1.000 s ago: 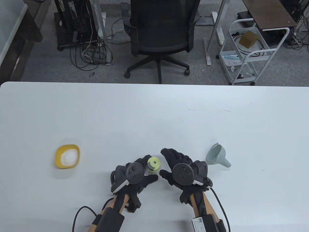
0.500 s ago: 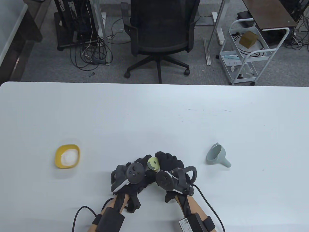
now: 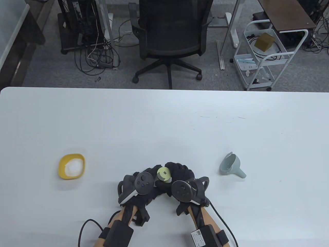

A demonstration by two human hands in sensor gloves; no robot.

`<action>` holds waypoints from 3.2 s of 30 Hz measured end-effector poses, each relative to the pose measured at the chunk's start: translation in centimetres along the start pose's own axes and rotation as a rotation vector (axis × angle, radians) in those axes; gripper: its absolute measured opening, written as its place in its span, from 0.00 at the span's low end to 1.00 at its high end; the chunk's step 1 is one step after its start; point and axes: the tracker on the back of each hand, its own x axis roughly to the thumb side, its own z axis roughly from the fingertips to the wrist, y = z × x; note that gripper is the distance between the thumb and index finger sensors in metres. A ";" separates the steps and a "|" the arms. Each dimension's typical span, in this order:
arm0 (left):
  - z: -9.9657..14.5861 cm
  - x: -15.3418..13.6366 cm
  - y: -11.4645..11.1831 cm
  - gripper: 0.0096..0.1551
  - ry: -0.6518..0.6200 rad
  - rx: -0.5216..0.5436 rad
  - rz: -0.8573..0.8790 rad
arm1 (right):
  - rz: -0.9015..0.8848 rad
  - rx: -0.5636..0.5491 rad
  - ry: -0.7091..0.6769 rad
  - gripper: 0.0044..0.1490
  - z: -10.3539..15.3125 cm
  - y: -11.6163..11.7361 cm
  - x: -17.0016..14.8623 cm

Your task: Unscrew the press dispenser and pour salt into it

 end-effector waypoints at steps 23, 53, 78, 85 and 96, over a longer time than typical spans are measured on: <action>-0.2 -0.1 0.0 0.60 -0.048 -0.010 -0.009 | 0.032 0.110 -0.047 0.56 -0.5 0.0 -0.3; -0.1 -0.2 0.0 0.60 -0.048 -0.032 -0.013 | -0.019 0.309 -0.140 0.57 -1.2 -1.9 0.6; 0.0 -0.3 -0.1 0.60 -0.048 -0.054 -0.018 | -0.017 0.112 -0.089 0.58 -0.6 -1.5 1.2; 0.0 -0.3 -0.2 0.60 -0.049 -0.054 -0.018 | -0.095 0.242 -0.153 0.54 -0.8 -1.6 1.2; 0.0 -0.2 -0.2 0.61 -0.052 -0.062 -0.022 | 0.022 0.087 0.006 0.63 -0.6 -1.5 1.1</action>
